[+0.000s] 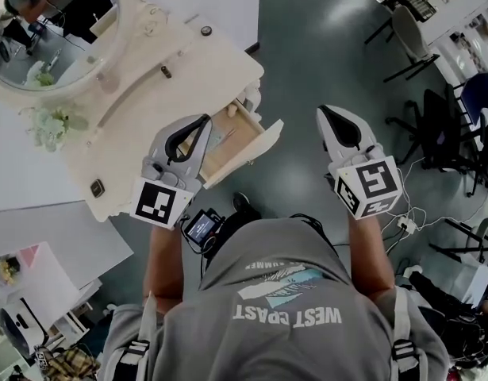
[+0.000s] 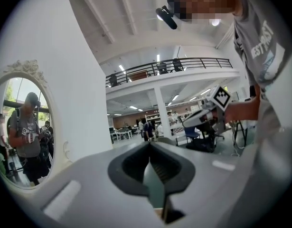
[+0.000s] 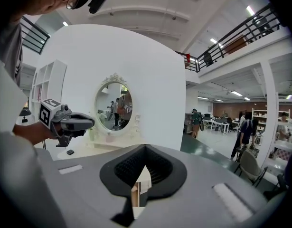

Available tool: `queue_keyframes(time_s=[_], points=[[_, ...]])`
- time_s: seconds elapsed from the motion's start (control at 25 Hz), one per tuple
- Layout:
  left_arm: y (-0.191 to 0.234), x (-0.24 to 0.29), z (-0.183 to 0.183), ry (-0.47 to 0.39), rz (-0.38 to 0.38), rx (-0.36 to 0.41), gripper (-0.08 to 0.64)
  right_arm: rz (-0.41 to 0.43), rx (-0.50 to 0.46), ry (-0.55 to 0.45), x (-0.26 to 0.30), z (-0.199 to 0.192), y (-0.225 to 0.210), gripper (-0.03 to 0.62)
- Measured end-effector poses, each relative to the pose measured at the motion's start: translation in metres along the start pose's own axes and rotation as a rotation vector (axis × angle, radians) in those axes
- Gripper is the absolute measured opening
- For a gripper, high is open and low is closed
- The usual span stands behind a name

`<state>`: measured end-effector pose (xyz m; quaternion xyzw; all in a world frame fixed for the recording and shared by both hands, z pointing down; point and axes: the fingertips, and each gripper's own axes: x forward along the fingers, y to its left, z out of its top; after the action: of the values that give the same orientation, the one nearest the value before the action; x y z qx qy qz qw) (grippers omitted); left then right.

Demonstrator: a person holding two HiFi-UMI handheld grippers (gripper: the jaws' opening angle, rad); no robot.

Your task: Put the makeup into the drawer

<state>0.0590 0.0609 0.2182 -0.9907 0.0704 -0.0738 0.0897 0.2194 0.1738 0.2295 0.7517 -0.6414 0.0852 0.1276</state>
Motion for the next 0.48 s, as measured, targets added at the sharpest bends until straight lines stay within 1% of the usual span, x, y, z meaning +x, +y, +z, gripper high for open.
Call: queue_keyframes(time_s=[0.2, 0.32, 0.48], points=[[0.038, -0.003, -0.008, -0.006, 0.018, -0.01, 0.002, -0.027, -0.022, 0.002, 0.033, 0.019, -0.006, 0.0], [0.061, -0.01, -0.017, -0.014, 0.052, -0.036, 0.002, 0.0, -0.048, 0.017, 0.06, 0.028, 0.002, 0.002], [0.087, -0.018, -0.031, 0.007, 0.106, -0.069, 0.002, 0.048, -0.075, 0.026, 0.105, 0.039, 0.006, 0.002]])
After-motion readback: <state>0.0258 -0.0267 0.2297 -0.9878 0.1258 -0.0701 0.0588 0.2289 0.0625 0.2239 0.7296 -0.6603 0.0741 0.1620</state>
